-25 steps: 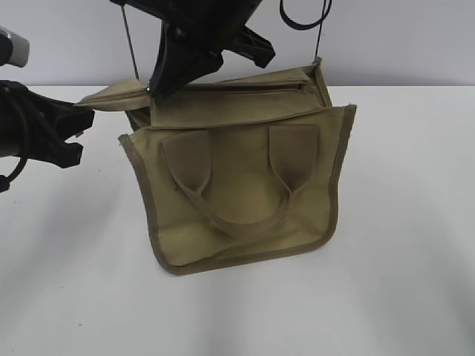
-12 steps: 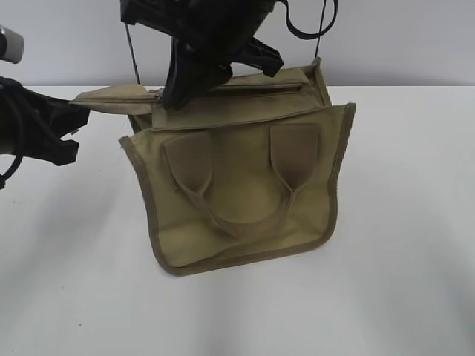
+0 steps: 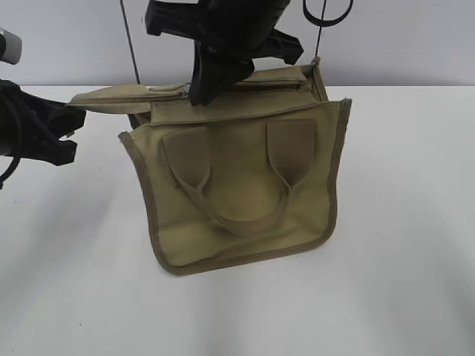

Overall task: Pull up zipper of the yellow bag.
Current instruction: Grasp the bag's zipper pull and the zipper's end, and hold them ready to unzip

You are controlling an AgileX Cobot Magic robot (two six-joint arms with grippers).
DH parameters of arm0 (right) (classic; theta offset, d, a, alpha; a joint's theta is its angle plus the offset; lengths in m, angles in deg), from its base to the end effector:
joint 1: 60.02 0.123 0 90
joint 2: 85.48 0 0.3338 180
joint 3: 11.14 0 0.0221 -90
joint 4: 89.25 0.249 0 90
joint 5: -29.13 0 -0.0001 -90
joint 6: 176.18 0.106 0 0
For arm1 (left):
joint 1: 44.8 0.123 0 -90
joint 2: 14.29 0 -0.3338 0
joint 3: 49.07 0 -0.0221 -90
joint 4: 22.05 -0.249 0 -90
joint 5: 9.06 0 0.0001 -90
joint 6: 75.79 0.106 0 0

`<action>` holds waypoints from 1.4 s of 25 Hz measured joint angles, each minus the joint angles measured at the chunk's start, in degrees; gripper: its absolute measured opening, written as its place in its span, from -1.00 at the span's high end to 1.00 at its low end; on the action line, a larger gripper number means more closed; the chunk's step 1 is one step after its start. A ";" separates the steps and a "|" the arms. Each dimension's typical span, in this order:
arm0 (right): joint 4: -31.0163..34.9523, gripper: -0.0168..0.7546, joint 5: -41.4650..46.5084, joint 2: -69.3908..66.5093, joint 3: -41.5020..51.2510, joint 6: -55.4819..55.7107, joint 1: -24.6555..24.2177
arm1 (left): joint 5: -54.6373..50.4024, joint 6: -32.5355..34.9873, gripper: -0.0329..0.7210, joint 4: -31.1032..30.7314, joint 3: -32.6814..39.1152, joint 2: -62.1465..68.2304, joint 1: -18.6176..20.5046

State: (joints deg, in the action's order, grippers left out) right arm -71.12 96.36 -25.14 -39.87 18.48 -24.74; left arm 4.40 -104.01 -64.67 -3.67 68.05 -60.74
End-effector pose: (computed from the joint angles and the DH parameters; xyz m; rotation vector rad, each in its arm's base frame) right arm 0.3530 0.2870 0.3375 -0.4178 2.8297 0.6450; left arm 0.2440 -0.0870 0.2701 0.6181 1.9586 -0.1879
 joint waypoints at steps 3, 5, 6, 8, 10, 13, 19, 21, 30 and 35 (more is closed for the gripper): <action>-0.05 0.99 0.19 0.00 0.00 -0.24 -2.00 | -0.17 0.00 0.91 0.06 0.00 0.00 -0.06; -0.36 0.99 0.50 0.08 0.00 -0.77 -3.05 | -0.52 0.00 0.91 0.16 0.00 0.00 -0.06; -0.48 0.99 0.67 0.21 0.00 -1.04 -3.29 | -0.60 0.00 0.91 0.16 0.00 0.00 -0.06; -0.74 0.99 0.86 0.59 0.00 -1.45 -3.73 | -0.67 0.00 0.91 0.16 0.00 0.00 -0.06; -0.67 0.99 0.92 1.04 0.00 -1.83 -4.36 | -0.43 0.00 0.91 0.16 0.00 0.00 -0.06; -0.42 0.99 1.25 1.62 0.04 -2.12 -5.71 | -0.40 0.00 0.91 0.16 0.00 0.00 -0.06; -0.36 0.99 1.69 2.28 0.18 -2.75 -7.60 | 0.06 0.00 0.91 0.16 -0.07 -0.02 -0.06; -0.36 0.99 1.69 2.33 0.29 -3.17 -7.67 | 0.06 0.00 0.91 0.16 -0.07 -0.02 -0.06; -3.50 0.99 -0.27 6.89 11.47 -5.02 -8.32 | 0.44 0.00 0.91 0.04 -0.07 -0.02 -0.12; -5.34 0.99 0.04 9.27 11.84 -5.13 -11.64 | 0.02 0.00 0.91 0.14 -0.07 -0.02 -0.12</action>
State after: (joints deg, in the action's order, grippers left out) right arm -76.46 96.40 -15.87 -28.03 13.35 -36.38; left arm 4.42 -104.01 -64.53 -3.73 68.03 -60.86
